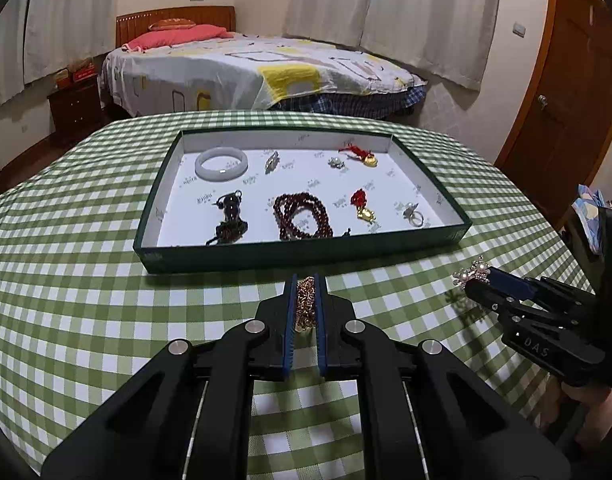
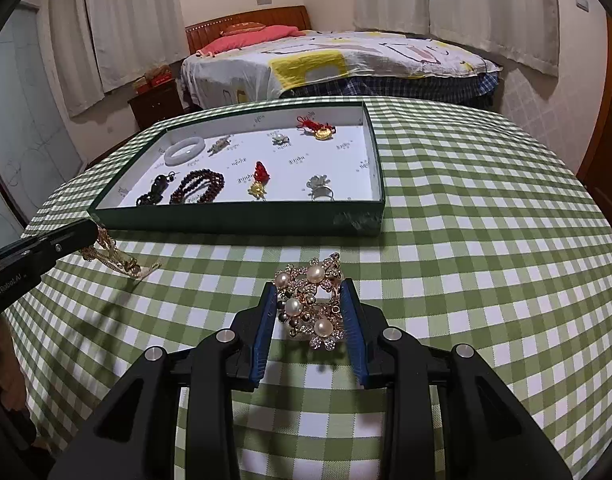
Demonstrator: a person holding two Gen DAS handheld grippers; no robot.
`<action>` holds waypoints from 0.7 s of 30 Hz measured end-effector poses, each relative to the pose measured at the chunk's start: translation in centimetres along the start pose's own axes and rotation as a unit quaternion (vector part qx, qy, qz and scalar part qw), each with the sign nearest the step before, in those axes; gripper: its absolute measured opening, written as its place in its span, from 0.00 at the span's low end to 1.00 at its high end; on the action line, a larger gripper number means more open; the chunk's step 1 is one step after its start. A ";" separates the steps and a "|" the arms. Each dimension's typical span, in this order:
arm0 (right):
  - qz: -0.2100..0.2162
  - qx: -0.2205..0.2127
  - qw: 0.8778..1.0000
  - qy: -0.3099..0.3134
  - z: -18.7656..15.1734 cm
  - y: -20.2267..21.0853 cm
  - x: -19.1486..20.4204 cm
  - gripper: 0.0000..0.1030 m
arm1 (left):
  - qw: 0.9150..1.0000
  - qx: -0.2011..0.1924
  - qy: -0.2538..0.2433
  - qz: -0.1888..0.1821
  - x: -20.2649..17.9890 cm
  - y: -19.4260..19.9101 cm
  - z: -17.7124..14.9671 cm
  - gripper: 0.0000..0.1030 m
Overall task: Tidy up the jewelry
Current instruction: 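Carry the necklace and cluster brooch into the tray and open both tools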
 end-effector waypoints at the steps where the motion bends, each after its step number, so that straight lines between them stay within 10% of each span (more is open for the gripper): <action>1: 0.000 -0.002 1.000 0.001 0.1 0.1 0.1 0.32 | 1.000 -0.002 0.000 -0.001 -0.1 0.1 0.1 0.09; 21: 0.004 -0.028 1.000 0.007 1.5 2.2 0.4 0.32 | 1.000 -0.027 -0.006 -0.009 -0.9 2.4 1.6 0.08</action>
Point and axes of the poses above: each gripper's, at about its wrist camera, not at the fingertips, and y roughly against the way its jaws point, x to its left, z to its top, the point moved 9 cm from there along -y, roughly the way its jaws point, and after that the axes turned 11 degrees about y, right-handed, at the moved point
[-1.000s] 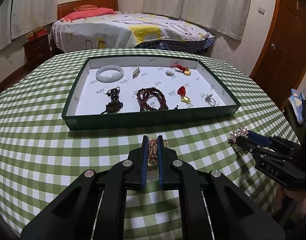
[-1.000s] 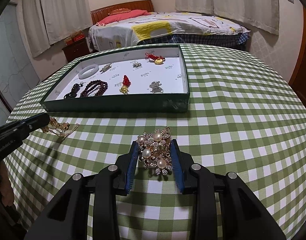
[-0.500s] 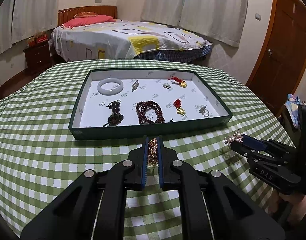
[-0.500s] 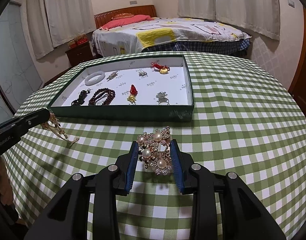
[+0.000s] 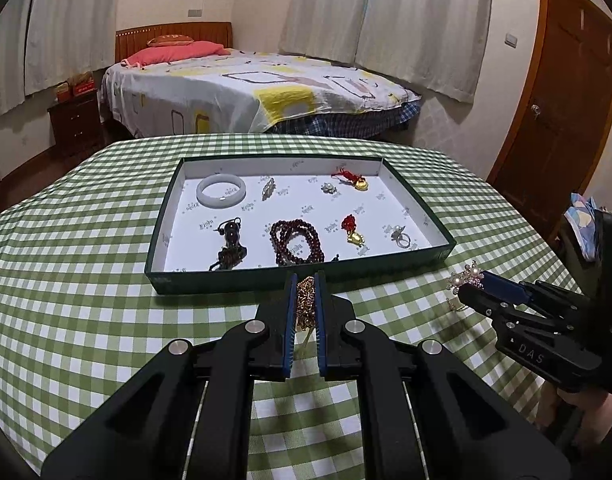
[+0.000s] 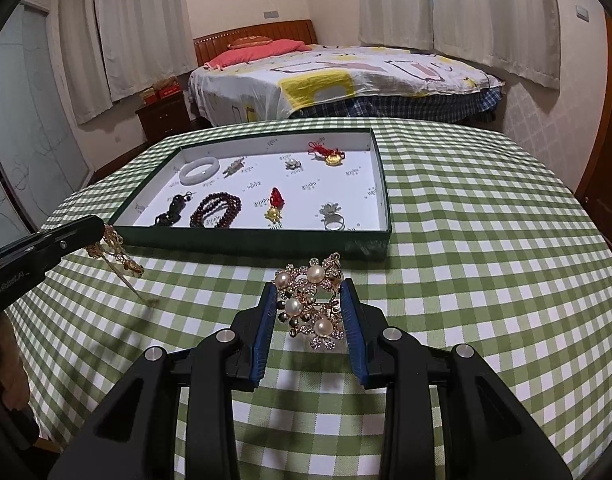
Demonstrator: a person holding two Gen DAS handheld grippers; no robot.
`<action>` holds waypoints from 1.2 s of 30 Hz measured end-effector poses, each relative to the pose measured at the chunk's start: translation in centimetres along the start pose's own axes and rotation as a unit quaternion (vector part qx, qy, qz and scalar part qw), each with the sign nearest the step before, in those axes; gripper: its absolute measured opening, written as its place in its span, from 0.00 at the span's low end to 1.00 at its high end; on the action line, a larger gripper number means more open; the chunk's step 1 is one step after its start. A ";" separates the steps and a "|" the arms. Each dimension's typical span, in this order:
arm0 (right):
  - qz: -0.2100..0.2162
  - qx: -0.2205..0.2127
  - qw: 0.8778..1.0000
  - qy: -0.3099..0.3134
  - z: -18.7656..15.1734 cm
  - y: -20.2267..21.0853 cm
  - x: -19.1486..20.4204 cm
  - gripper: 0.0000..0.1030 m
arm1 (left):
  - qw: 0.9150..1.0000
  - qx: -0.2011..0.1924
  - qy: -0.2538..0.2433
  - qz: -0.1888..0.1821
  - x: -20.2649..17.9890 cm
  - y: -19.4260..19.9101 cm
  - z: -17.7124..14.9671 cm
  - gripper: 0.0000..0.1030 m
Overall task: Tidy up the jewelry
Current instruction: 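Carry the necklace and cluster brooch into the tray and open both tools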
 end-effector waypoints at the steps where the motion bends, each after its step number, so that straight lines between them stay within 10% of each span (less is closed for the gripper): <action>1: 0.000 -0.002 1.000 0.001 0.1 0.1 0.1 0.32 | 1.000 -0.001 0.000 0.000 0.0 0.1 0.1 0.08; 36: 0.006 -0.122 0.992 0.029 11.9 4.5 0.6 0.32 | 0.994 -0.091 -0.030 -0.049 -4.3 2.2 10.1 0.08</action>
Point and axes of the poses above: each gripper's, at about its wrist camera, not at the fingertips, and y roughly against the way its jaws point, x to its left, z to its top, the point moved 9 cm from there along -y, roughly the way its jaws point, and after that the axes turned 11 degrees about y, right-handed, at the moved point
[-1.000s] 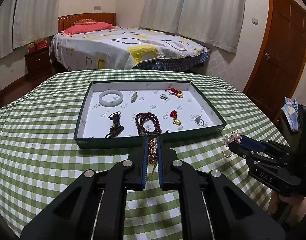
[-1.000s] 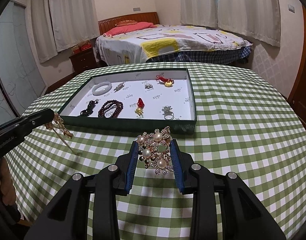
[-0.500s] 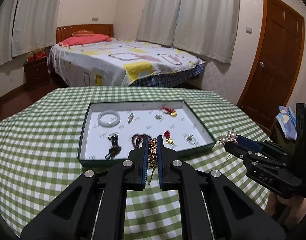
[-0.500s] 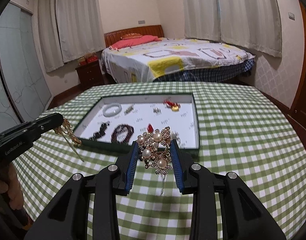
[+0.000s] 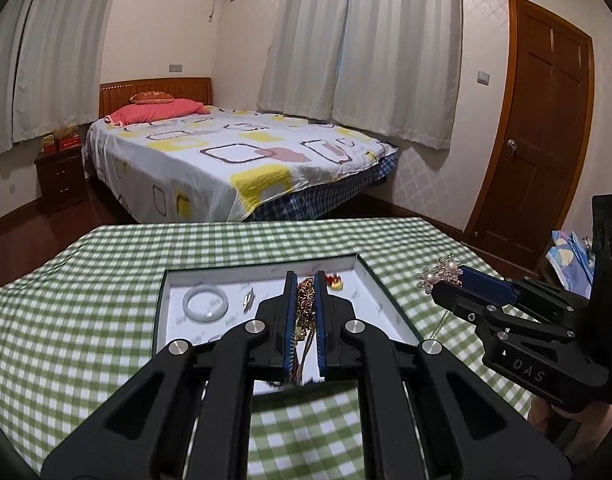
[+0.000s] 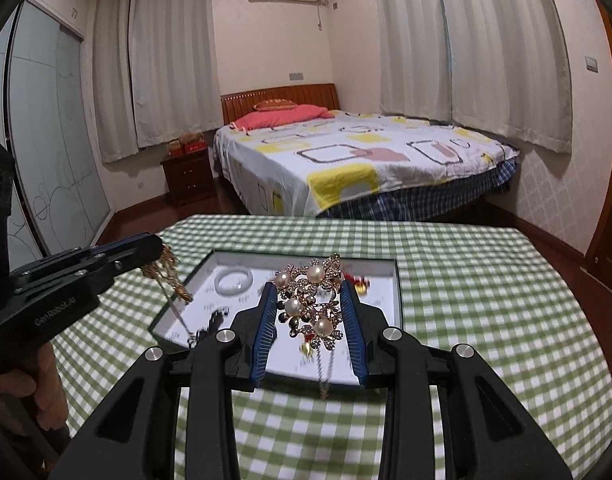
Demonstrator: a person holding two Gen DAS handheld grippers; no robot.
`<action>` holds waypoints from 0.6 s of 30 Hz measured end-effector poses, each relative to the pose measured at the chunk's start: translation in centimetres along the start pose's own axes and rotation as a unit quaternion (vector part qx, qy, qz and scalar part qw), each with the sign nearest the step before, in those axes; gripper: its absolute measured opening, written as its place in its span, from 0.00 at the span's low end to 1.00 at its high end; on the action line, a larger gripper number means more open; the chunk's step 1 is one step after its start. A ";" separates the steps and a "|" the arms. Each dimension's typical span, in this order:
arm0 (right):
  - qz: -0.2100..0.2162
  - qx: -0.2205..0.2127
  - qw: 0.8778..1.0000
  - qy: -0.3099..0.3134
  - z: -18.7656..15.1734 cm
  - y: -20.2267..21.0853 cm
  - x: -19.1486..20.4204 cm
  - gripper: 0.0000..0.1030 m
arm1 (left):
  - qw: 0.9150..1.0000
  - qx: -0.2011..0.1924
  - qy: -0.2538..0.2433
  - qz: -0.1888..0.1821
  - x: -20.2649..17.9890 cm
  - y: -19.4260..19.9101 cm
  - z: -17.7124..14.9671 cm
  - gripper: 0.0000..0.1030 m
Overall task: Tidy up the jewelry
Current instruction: 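Carry the necklace and cluster brooch into the tray and open both tools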
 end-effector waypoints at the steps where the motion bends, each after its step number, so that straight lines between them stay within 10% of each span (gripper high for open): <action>1: -0.001 -0.003 1.000 0.003 0.5 -0.3 -0.1 0.32 | 1.000 -0.001 -0.001 -0.001 0.0 -0.2 0.3 0.08; 18: -0.009 0.001 1.000 -0.006 1.5 -8.4 -3.2 0.32 | 1.000 0.010 -0.001 0.018 0.6 -10.5 1.8 0.09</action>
Point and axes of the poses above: each gripper's, at about its wrist camera, not at the fingertips, and y roughly against the way its jaws point, x to its left, z to its top, the point moved 9 cm from there along -y, roughly the way its jaws point, and after that the axes turned 11 degrees about y, right-handed, at the moved point
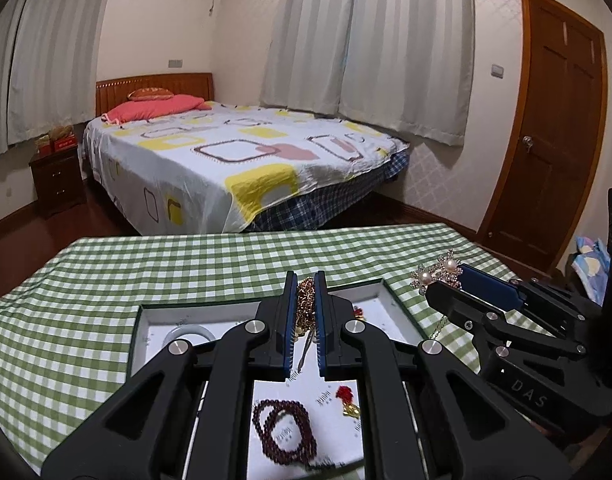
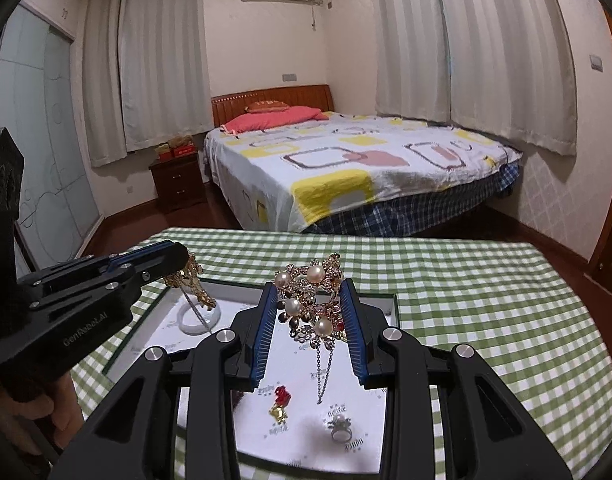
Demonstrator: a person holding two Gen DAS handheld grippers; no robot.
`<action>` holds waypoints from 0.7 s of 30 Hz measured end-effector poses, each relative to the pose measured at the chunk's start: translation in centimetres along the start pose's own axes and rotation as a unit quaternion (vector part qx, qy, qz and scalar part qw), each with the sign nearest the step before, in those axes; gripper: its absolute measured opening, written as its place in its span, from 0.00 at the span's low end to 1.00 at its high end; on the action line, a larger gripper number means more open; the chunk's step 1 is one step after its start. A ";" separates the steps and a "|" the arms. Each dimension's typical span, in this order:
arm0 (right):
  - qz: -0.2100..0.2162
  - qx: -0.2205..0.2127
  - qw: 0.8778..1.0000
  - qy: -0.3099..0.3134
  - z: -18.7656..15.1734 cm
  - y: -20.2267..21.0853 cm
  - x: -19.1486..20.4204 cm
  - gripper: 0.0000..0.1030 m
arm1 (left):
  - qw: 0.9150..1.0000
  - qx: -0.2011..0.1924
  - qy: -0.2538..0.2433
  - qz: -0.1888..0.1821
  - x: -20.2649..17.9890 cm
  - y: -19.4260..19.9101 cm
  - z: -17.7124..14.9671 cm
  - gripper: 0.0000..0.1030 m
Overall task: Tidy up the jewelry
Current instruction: 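Carry the necklace and cluster brooch into the tray and open both tools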
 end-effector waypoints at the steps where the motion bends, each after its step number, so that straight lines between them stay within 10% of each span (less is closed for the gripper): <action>1: 0.001 0.005 1.000 -0.003 -0.4 -0.9 -0.2 0.32 | 1.000 0.002 0.000 0.001 0.2 -0.4 -0.1 0.09; 21: 0.008 0.116 0.993 -0.016 -6.4 -9.3 -0.5 0.32 | 0.990 0.124 0.016 0.071 4.6 -9.7 -5.2 0.09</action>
Point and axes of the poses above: each gripper's, at about its wrist camera, not at the fingertips, and y roughly against the way its jaws point, x to its left, z to its top, the point moved 9 cm from there along -y, roughly the way its jaws point, and after that the axes turned 11 degrees about y, right-handed, at the moved point
